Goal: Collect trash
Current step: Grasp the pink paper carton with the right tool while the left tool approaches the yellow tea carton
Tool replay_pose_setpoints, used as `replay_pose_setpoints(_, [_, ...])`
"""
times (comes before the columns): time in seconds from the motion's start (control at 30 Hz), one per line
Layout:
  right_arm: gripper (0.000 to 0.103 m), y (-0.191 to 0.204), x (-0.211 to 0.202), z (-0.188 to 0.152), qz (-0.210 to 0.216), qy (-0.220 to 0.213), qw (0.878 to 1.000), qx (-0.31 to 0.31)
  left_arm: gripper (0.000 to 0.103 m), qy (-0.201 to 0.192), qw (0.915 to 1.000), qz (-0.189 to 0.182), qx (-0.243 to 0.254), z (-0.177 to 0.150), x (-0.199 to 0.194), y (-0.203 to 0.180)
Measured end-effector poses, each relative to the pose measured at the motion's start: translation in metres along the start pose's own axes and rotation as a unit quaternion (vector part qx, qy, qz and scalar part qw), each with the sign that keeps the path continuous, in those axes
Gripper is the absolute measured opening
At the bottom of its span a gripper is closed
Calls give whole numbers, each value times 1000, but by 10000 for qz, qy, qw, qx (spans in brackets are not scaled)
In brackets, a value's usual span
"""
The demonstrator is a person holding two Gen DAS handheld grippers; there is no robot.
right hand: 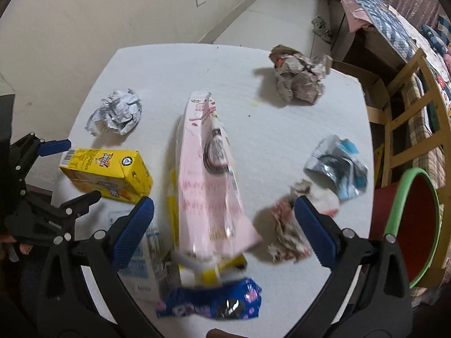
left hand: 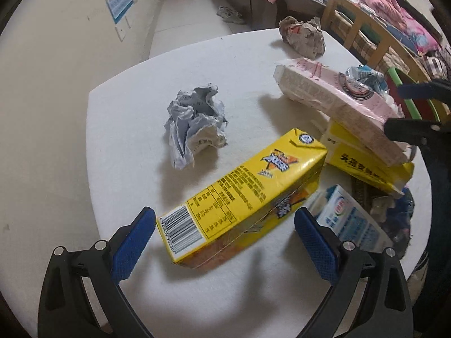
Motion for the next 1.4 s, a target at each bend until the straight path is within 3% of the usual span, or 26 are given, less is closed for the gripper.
replay_pose_setpoints(0.17, [96,9,16,10,-55,193,9997,-169,94,9,9996,172,231,8,8,1])
replay_pose_setpoints(0.23, [90,12,20,10,-47,258,9995,-185,94,34,9995,164,270,11,12,1])
replay_pose_setpoints(0.3, [75,13,26,9,-31,358,9992,-193,95,33,9997,100,241,12,14,2])
replay_pose_setpoints(0.4, [60,16,32,6,32,459,9987,-223,93,24,9998,34,207,12,14,4])
replay_pose_setpoints(0.5, [55,19,34,3,24,481,9984,-288,83,2,9997,12,243,8,10,3])
replay_pose_setpoints(0.67, [54,22,30,2,15,412,9986,-332,71,57,9994,18,327,-9,5,3])
replay_pose_setpoints(0.77, [54,22,26,2,42,361,9987,-357,70,113,9991,-103,391,-20,6,-4])
replay_pose_setpoints(0.87, [53,22,21,1,61,331,9988,-355,69,133,9994,-283,155,-29,8,-1])
replay_pose_setpoints(1.07, [52,19,17,1,64,296,9989,-361,79,0,9990,-238,-379,-37,7,14])
replay_pose_setpoints(1.4, [51,18,13,4,90,277,9989,-365,81,198,9996,-31,204,-5,16,2])
Point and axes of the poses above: each gripper's, at about its wrist camera, not at the fingertips, and x roughly the way its jaws point, y to its left, z to its top, the point moved 7 cm from there along x, roughly the way its jaws point, and after that the axes turned 15 degrees about y, right-handed, at the moved point
